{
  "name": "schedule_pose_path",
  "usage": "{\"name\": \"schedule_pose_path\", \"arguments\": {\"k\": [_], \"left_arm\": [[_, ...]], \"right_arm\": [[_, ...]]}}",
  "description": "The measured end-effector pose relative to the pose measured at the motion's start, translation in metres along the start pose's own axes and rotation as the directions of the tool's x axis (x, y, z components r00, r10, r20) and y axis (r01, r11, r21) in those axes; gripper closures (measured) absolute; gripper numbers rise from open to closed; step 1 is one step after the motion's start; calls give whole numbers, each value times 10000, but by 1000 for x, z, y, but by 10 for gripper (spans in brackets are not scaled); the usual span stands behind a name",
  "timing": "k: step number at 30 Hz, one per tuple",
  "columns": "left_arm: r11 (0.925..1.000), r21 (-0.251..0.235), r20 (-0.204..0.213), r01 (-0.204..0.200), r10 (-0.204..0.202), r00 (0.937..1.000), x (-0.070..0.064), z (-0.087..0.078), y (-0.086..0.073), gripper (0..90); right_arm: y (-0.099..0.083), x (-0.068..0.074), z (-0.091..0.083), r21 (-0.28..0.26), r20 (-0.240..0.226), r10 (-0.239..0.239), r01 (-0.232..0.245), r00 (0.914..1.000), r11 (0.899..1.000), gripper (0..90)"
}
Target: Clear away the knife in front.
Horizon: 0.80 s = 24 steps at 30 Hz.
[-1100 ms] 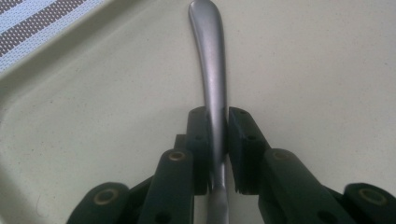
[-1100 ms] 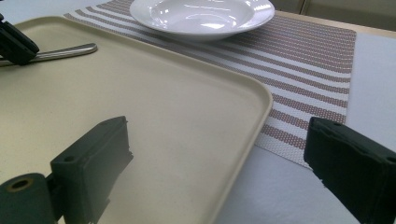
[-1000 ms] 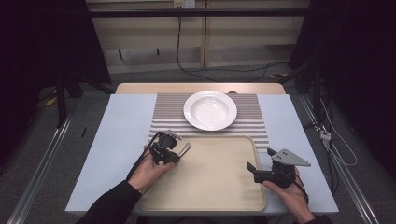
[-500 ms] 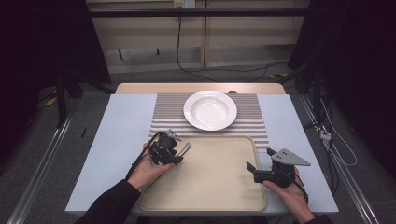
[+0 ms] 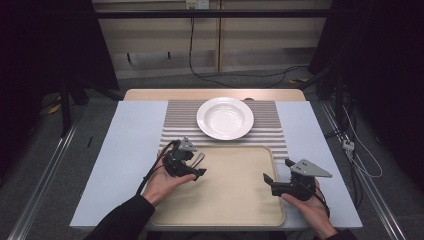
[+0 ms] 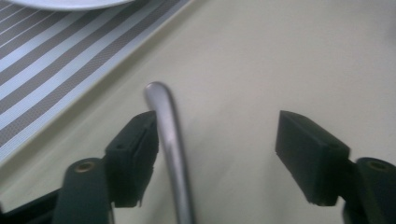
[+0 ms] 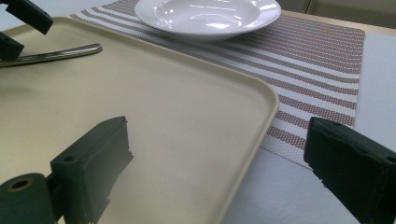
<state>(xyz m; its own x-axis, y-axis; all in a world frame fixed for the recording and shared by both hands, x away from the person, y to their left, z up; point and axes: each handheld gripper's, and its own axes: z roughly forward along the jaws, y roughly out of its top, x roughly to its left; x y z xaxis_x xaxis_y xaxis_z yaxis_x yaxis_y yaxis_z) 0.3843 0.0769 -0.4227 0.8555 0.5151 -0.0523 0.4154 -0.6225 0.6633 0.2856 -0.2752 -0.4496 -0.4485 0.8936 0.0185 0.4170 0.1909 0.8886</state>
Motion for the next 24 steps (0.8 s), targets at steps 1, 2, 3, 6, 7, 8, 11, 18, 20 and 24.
{"name": "schedule_pose_path", "arguments": {"k": [1,2,3,6,7,8,11,18,20,24], "left_arm": [[9998,-34,85,-178,178,9998,-2,0,1,336],[9990,-173,120,-409,411,9991,-5,0,2,393],[9973,31,248,-738,737,9970,-8,1,4,448],[9945,421,97,-964,961,9953,-13,5,6,593],[9932,521,119,-1038,1033,9946,-13,8,5,657],[9929,570,-26,-1044,1047,9945,-14,10,4,690],[9914,898,-16,-952,957,9954,-11,14,1,817],[9891,1261,-283,-764,805,9964,-1,17,-2,900],[9895,1283,-331,-659,707,9969,2,16,-3,900],[9886,1350,-530,-672,749,9958,4,15,-4,900]], "right_arm": [[0,0,0,-17,2,8,-8,10000,10000,72],[0,0,0,-34,6,15,-15,10000,10000,72],[0,0,0,-36,0,-1,1,10000,10000,72],[0,0,0,-40,-6,-2,2,10000,10000,72],[0,0,0,-35,4,14,-14,10000,10000,72],[1,0,0,-30,2,9,-9,10000,10000,72],[2,1,1,-30,0,-61,61,10000,10000,72],[1,1,0,-33,5,-70,70,10000,10000,72],[1,2,0,-14,-6,-60,60,10000,10000,72],[1,2,0,-22,9,-88,88,10000,10000,72]]}}
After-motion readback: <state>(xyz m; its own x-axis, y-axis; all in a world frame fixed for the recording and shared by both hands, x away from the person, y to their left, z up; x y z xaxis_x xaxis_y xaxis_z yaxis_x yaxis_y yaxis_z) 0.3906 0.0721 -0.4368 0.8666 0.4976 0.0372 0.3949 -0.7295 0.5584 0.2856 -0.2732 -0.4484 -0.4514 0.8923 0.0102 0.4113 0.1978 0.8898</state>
